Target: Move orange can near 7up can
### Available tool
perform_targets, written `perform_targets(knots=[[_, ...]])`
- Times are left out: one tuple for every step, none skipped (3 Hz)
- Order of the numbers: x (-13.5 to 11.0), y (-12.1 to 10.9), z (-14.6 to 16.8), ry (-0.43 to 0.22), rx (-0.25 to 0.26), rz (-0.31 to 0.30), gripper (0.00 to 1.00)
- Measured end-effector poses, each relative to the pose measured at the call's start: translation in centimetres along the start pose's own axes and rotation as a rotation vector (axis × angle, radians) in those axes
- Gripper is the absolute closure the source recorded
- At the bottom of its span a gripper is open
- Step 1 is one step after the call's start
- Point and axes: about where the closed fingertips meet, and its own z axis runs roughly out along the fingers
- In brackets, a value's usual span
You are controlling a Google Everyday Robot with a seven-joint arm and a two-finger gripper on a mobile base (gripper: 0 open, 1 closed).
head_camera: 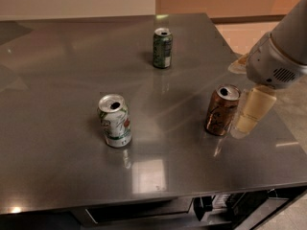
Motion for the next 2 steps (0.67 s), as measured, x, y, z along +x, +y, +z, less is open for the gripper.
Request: perform_targets(knots=[[-0.11, -0.01, 1.21, -0.012, -0.012, -0.009, 0.0], [-0.14, -0.06, 2.06, -0.008, -0.016, -0.01, 0.17]])
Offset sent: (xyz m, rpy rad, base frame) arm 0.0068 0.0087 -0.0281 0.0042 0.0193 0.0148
